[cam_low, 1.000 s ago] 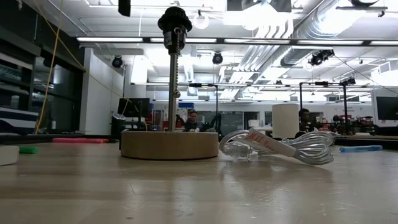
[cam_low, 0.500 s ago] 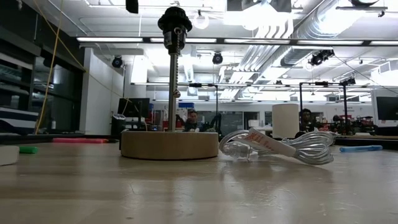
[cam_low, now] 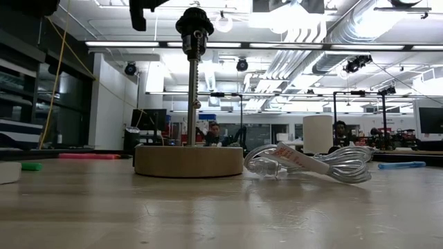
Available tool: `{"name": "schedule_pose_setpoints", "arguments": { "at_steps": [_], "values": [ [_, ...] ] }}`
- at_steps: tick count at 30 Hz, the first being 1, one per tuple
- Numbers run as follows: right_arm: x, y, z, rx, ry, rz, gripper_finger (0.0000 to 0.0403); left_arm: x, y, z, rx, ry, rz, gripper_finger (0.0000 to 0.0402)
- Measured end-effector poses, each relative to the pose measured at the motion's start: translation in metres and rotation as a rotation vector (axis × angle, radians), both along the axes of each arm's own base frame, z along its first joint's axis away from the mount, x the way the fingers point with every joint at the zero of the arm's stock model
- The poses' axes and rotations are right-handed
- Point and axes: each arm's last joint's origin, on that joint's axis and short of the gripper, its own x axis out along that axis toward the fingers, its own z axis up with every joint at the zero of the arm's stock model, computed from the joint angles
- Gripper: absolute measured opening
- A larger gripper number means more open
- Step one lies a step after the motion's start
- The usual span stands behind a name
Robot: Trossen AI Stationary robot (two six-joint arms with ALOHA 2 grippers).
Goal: Screw lightbulb
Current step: Insert the white lightbulb into the lamp
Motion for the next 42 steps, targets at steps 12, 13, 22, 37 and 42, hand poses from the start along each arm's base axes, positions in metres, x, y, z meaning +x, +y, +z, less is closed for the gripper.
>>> {"name": "schedule_pose_setpoints", "arguments": {
  "at_steps": [12, 13, 22, 37, 42],
  "values": [
    [0.0, -0.001, 0.0, -0.004, 0.0, -0.009, 0.0388, 0.016, 0.003, -0.02, -0.005, 0.052, 0.039, 0.0135],
    [0.0, -0.001, 0.0, -0.004, 0.0, -0.009, 0.0388, 0.017, 0.002, -0.02, -0.005, 0.052, 0.039, 0.0134],
    [0.0, -0.001, 0.0, -0.023, 0.007, -0.002, 0.0388, 0.017, -0.004, -0.02, 0.003, 0.066, 0.026, 0.0134],
    [0.0, -0.001, 0.0, -0.02, 0.005, -0.003, 0.0388, 0.016, -0.005, -0.024, 0.007, 0.11, 0.067, 0.0134],
    [0.0, -0.001, 0.0, -0.02, 0.004, -0.002, 0.0388, 0.02, -0.007, -0.033, -0.032, 0.103, 0.055, 0.0134]
  ]
}}
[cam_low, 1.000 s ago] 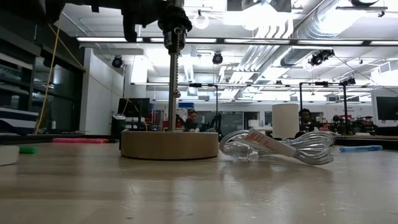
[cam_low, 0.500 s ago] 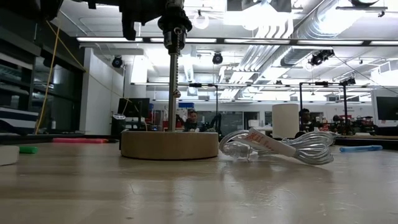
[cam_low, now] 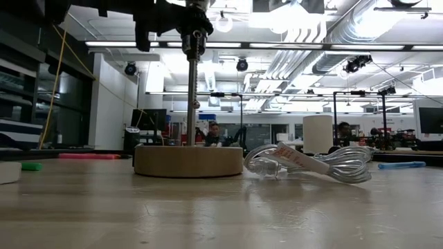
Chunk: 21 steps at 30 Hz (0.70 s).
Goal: Screw lightbulb
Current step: Insert the white lightbulb into the lamp
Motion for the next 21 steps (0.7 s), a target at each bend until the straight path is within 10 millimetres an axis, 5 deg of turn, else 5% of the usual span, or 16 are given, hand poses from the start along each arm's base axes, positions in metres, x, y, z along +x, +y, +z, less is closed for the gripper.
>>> {"name": "schedule_pose_setpoints", "arguments": {
  "at_steps": [21],
  "values": [
    [0.0, 0.001, -0.001, 0.049, 0.0, 0.008, 0.0388, 0.005, -0.007, -0.013, 0.121, -0.028, 0.024, 0.0133]
  ]
}}
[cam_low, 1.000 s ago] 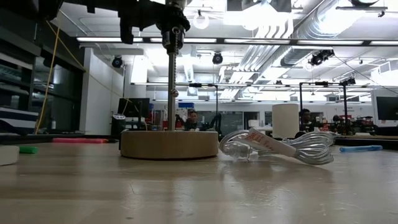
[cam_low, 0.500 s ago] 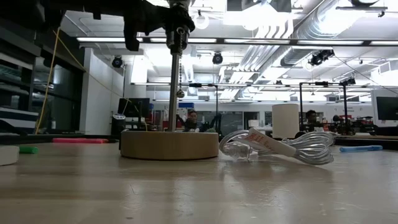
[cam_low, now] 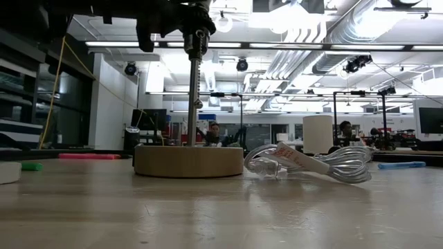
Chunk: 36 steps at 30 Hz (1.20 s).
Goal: Screw lightbulb
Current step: Insert the white lightbulb into the lamp
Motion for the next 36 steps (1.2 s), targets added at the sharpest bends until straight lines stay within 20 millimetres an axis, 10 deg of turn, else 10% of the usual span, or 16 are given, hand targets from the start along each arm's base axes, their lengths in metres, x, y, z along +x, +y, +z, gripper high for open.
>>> {"name": "schedule_pose_setpoints", "arguments": {
  "at_steps": [16, 20, 25, 36],
  "values": [
    [0.04, 0.01, -0.053, 0.134, 0.302, 0.097, 0.0372, 0.0, 0.0, 0.0, 0.011, 0.002, 0.001, 0.0133],
    [0.047, 0.015, -0.071, 0.099, 0.428, 0.094, 0.0273, 0.0, 0.0, 0.0, 0.011, 0.002, 0.002, 0.0133],
    [0.059, 0.016, -0.088, 0.089, 0.518, 0.102, 0.0037, 0.0, 0.0, 0.0, 0.011, 0.003, 0.003, 0.0133],
    [0.097, 0.012, -0.121, 0.235, 0.558, 0.152, 0.0001, 0.0, 0.0, 0.0, 0.026, 0.012, 0.008, 0.0133]
  ]
}}
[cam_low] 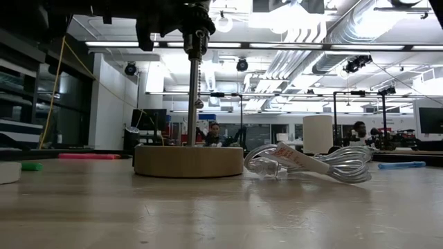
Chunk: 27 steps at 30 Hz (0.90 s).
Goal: Screw lightbulb
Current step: Insert the white lightbulb into the lamp
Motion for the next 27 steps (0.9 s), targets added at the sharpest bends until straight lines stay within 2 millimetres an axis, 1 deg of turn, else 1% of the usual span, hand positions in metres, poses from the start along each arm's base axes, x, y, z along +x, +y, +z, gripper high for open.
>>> {"name": "schedule_pose_setpoints", "arguments": {
  "at_steps": [3, 10, 15, 18, 27],
  "values": [
    [0.0016, -0.0021, -0.0026, -0.011, 0.011, -0.012, 0.0001, 0.0001, 0.0, -0.0003, 0.0, 0.002, -0.001, 0.0133],
    [0.0, -0.0014, 0.0015, 0.002, -0.013, -0.017, 0.0, 0.0001, -0.0001, -0.0003, -0.001, 0.002, -0.003, 0.0134],
    [0.0007, 0.0021, 0.0022, 0.007, -0.025, -0.006, 0.0, 0.0005, -0.0003, -0.003, 0.025, 0.025, -0.002, 0.0194],
    [0.0013, 0.003, 0.0027, 0.017, -0.033, -0.003, 0.0, 0.0004, -0.0002, -0.003, 0.042, 0.038, 0.006, 0.0208],
    [0.0018, 0.0065, 0.0034, 0.043, -0.042, 0.008, 0.0, 0.0008, -0.0001, -0.0046, 0.039, 0.052, 0.005, 0.0187]
  ]
}}
